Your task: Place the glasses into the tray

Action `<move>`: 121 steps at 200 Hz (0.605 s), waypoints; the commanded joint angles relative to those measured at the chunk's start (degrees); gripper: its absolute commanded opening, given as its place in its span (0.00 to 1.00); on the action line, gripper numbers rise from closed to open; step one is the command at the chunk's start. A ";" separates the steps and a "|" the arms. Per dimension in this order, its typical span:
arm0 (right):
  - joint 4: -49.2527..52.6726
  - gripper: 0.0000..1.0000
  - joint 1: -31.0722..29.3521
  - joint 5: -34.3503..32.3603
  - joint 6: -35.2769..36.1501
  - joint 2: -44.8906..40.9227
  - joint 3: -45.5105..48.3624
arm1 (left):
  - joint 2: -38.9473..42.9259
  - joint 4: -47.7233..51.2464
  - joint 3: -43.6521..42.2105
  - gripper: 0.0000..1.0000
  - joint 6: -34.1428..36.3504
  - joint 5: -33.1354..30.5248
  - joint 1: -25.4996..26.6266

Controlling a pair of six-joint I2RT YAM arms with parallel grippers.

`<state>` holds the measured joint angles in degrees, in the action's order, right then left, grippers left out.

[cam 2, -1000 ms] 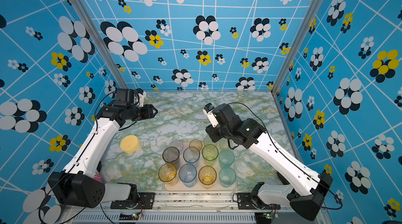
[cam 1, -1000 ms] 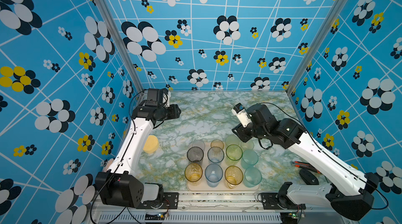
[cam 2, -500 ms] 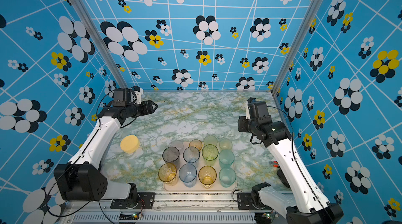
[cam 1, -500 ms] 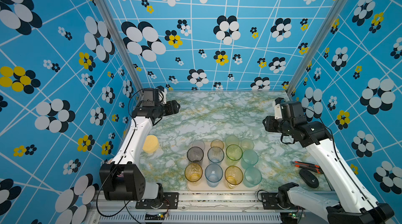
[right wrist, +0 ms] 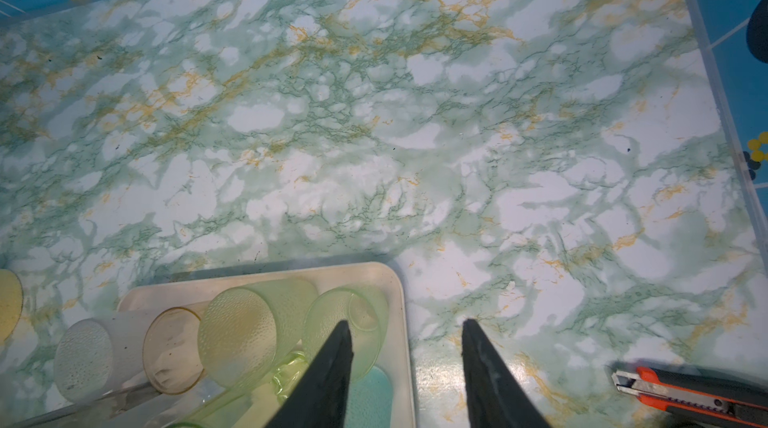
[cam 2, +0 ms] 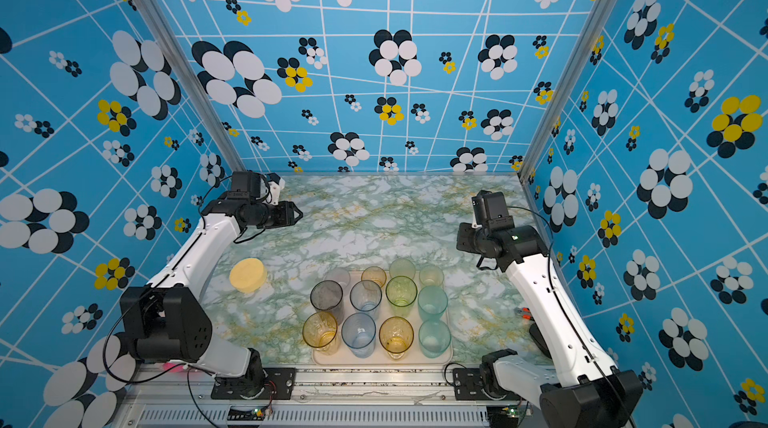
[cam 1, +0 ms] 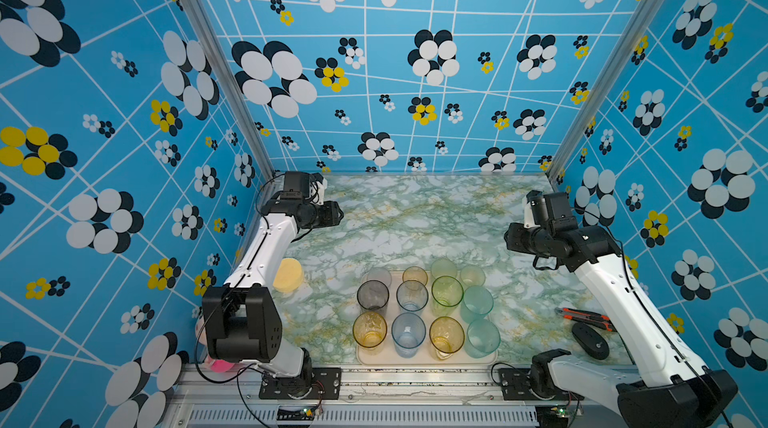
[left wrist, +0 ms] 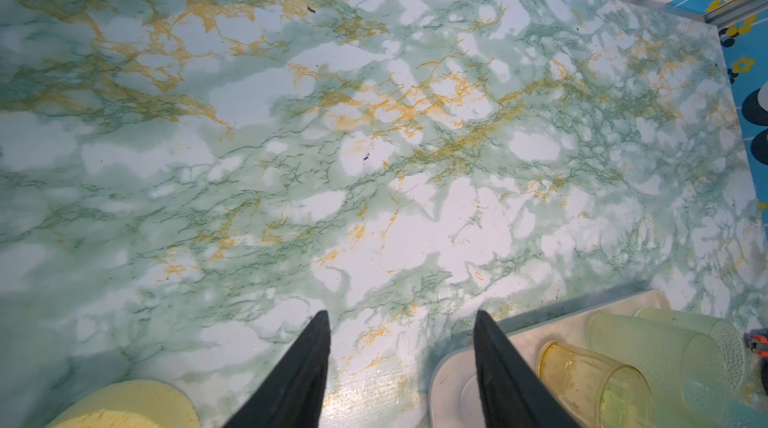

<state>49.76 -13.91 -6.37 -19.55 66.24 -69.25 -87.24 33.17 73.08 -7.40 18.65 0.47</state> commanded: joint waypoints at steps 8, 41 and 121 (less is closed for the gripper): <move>-8.44 0.45 2.50 -1.85 -1.03 -2.69 3.96 | 4.23 -14.21 -8.83 0.63 -2.04 -2.30 -0.46; -14.04 0.45 6.79 0.15 -2.13 -3.92 7.92 | 4.00 -26.10 -13.48 0.63 -3.39 -1.25 -1.99; -19.09 0.45 8.90 -2.33 -3.63 -3.97 12.03 | 3.56 -40.80 -28.19 0.68 2.83 -3.06 -4.98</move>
<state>33.17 -5.17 -7.09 -21.96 62.83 -57.56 -84.29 -1.52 49.45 -8.23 17.04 -3.40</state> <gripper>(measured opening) 0.448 0.669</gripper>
